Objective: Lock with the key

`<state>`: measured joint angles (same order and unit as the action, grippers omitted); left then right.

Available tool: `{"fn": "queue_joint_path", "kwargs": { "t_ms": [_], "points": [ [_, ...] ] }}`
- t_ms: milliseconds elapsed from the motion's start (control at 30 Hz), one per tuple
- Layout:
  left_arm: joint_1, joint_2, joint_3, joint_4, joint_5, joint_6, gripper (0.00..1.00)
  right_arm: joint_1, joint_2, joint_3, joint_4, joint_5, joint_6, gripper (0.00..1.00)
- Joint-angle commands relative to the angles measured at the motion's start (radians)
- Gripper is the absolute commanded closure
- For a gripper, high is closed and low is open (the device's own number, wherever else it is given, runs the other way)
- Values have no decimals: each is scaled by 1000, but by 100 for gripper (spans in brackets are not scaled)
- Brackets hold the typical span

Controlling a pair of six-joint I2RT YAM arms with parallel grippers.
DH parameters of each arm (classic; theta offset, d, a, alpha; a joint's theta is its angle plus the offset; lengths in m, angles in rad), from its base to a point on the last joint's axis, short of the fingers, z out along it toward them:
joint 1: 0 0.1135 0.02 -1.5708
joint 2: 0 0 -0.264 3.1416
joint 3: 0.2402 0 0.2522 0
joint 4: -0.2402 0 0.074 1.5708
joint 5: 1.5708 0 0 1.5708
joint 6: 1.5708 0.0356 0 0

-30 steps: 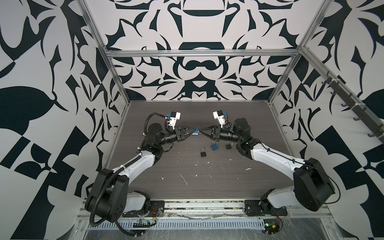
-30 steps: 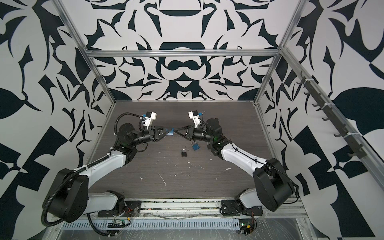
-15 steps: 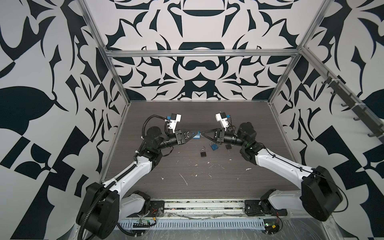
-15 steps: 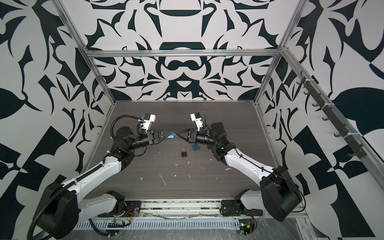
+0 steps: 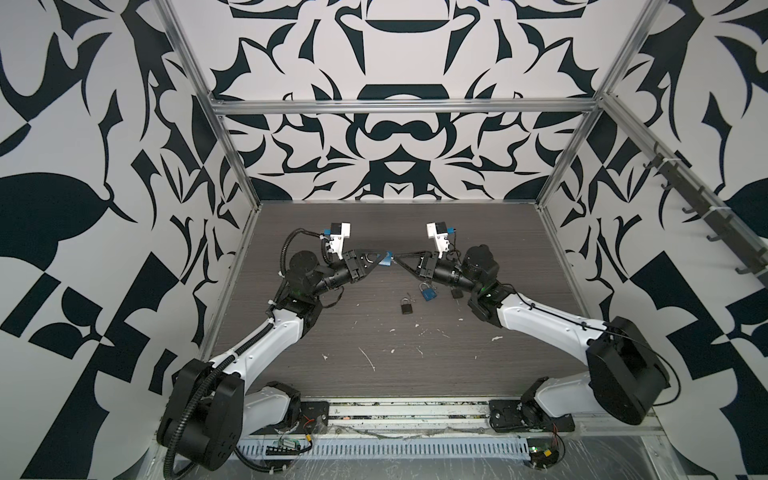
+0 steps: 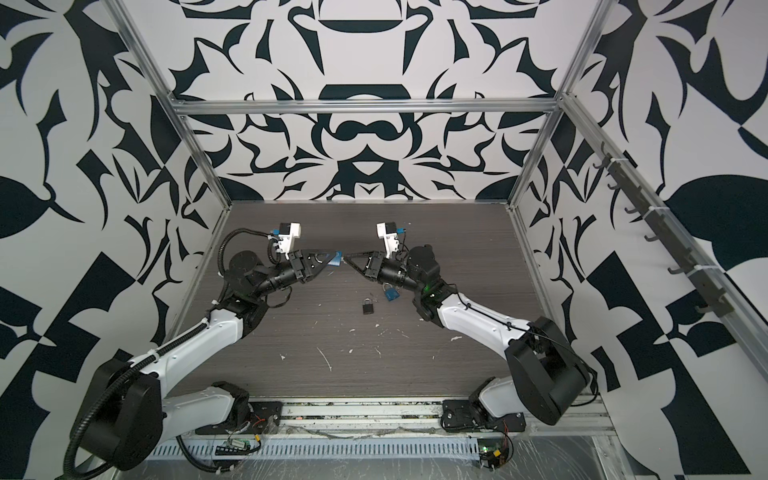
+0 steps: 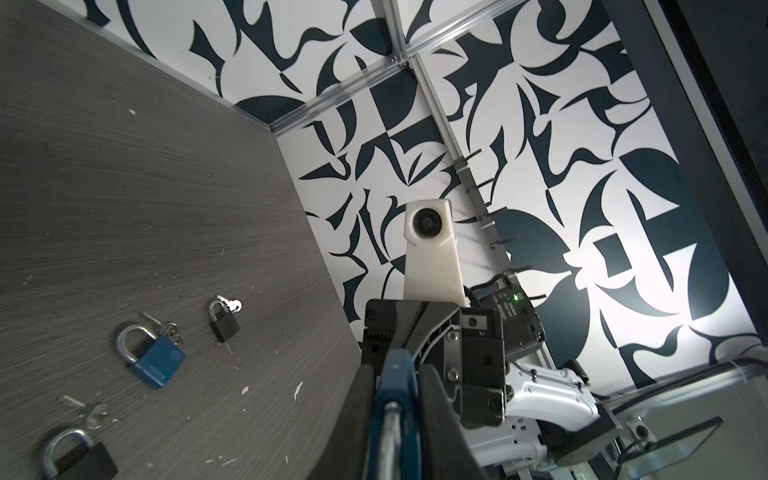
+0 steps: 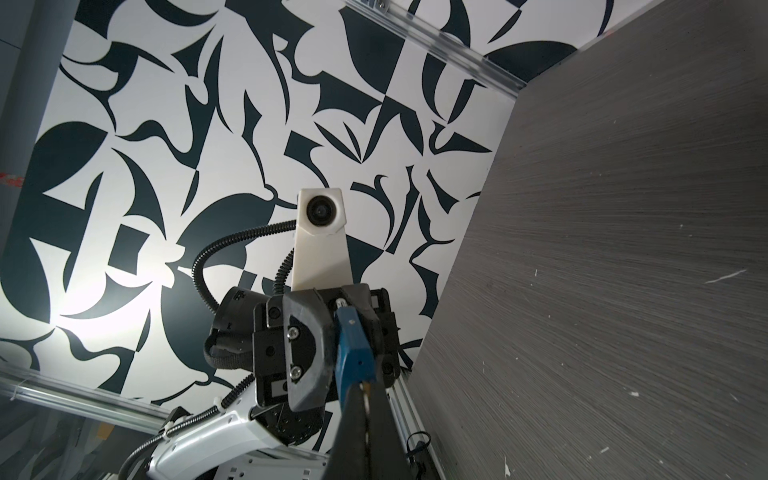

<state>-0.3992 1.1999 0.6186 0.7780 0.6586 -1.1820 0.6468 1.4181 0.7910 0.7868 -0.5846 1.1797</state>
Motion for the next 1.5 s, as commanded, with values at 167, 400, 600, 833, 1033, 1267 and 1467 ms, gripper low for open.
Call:
{"fn": "queue_joint_path", "kwargs": {
  "t_ms": [167,400,600,833,1033,1267,1467],
  "points": [
    [31,-66,-42,26,-128,32,100,-125,-138,-136,28,83,42,100],
    [60,-58,-50,47,-113,13,100,-236,-243,-164,-55,44,31,100],
    [59,-6,-19,119,-75,-19,100,-204,-212,-153,-48,16,38,100],
    [58,24,202,-504,120,309,100,-173,-240,-92,-387,75,-114,100],
    [56,98,311,-964,142,551,100,-126,-258,-80,-529,165,-199,100],
    [51,89,326,-1134,108,643,100,-89,-241,-23,-636,181,-257,100],
    [45,88,343,-1253,78,702,100,-66,-211,-10,-671,165,-284,100]
  ]
}}
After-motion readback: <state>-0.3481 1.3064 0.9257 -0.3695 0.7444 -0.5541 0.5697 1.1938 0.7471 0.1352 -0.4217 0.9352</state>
